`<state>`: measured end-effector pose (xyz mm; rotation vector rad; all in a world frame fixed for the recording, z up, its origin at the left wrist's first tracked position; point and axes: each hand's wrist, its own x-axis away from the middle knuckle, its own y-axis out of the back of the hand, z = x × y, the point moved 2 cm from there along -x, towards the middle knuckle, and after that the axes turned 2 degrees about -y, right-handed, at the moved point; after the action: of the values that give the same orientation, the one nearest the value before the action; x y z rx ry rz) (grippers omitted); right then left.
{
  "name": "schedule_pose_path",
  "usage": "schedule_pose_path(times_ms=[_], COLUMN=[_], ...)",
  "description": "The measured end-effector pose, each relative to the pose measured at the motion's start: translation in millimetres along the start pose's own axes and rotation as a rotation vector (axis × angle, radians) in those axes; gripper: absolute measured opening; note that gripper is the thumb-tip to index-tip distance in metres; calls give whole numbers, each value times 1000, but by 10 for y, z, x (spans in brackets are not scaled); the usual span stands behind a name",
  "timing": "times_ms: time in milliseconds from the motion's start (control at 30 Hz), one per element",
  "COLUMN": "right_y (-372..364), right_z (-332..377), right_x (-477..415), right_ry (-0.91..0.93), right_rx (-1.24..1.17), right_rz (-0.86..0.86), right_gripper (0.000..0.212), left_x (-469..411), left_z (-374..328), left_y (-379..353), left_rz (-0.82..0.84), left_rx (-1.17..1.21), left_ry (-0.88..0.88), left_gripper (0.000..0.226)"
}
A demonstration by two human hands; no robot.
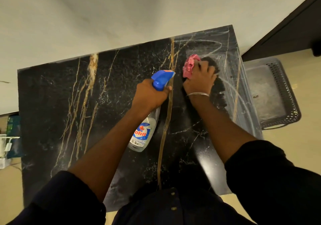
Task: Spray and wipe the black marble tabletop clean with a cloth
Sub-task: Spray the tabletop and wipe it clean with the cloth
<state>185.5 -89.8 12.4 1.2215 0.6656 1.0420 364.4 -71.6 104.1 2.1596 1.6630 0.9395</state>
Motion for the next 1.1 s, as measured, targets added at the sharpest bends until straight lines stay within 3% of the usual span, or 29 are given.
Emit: schedule_pose_path(times_ms=[133, 233, 300, 433, 567, 633, 767, 867, 933, 1100], right_y=[-201, -160, -94, 123, 134, 39, -204, -246, -161, 189], right_z=[603, 606, 346, -378, -286, 44, 888, 1101, 885, 51], right_x=[220, 37, -233, -695, -720, -627, -494, -613, -772, -1021], right_ry=[424, 619, 559, 134, -163, -135, 298, 558, 534, 114], right_rx=[-39, -33, -4, 83, 54, 24, 54, 124, 129, 66], right_rz=[72, 126, 69, -31, -42, -43, 60, 141, 124, 9], right_gripper=[41, 46, 54, 56, 68, 68, 52, 48, 59, 61], left_x=[-101, -154, -173, -192, -235, -251, -322, -378, -389, -299], left_z=[-10, 1, 14, 47, 62, 62, 104, 111, 118, 89], left_y=[20, 80, 119, 142, 128, 116, 131, 201, 255, 337], left_rz=[-19, -17, -16, -10, 2, -1, -62, -70, -55, -27], left_rx=[-2, -20, -15, 13, 25, 36, 10, -35, -21, 6], left_ry=[-1, 3, 0, -23, -11, 8, 39, 27, 22, -44], left_gripper=[37, 33, 24, 19, 19, 19, 29, 30, 27, 17])
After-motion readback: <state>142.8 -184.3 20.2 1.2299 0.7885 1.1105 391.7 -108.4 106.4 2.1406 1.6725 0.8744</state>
